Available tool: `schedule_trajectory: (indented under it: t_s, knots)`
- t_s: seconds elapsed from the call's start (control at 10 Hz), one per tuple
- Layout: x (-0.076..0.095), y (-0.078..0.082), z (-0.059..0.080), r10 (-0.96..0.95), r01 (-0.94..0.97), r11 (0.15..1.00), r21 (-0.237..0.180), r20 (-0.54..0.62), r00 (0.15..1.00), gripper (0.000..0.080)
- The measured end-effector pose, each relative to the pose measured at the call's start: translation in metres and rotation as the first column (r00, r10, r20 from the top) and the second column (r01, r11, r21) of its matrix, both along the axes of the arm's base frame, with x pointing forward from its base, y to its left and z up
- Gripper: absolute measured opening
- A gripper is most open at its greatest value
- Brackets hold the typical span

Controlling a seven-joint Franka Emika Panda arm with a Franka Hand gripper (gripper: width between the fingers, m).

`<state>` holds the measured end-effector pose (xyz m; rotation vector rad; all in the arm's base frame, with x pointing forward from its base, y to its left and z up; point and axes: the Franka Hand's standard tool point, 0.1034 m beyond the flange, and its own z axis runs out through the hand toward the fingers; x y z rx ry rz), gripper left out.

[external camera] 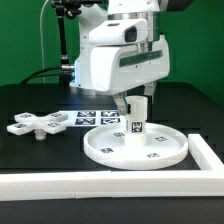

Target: Assemble round table

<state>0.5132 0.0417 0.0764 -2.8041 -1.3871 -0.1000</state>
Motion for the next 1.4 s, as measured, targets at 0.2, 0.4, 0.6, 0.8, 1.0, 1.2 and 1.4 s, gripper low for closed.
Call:
schedule_trajectory:
  t_s: [0.2,0.4,0.6,0.8,1.0,1.2,1.4]
  knots:
    - [-0.001,0.000,0.000,0.196,-0.196,0.980,-0.032,-0.003,0.981,0.0648]
    - [0.000,-0.005,0.000,0.299,-0.299,0.953,-0.049,-0.006,0.954,0.0648]
    - [0.000,-0.008,-0.001,0.417,-0.417,0.906,-0.071,-0.016,0.909,0.0648]
    - [-0.001,-0.001,-0.002,0.560,-0.561,0.822,-0.099,-0.037,0.828,0.0648]
    - [-0.002,0.006,-0.002,0.662,-0.663,0.739,-0.117,-0.055,0.748,0.0648]
    - [-0.002,0.003,-0.003,0.742,-0.745,0.655,-0.127,-0.075,0.666,0.0648]
    - [-0.002,-0.005,-0.005,0.756,-0.759,0.639,-0.127,-0.084,0.650,0.0648]
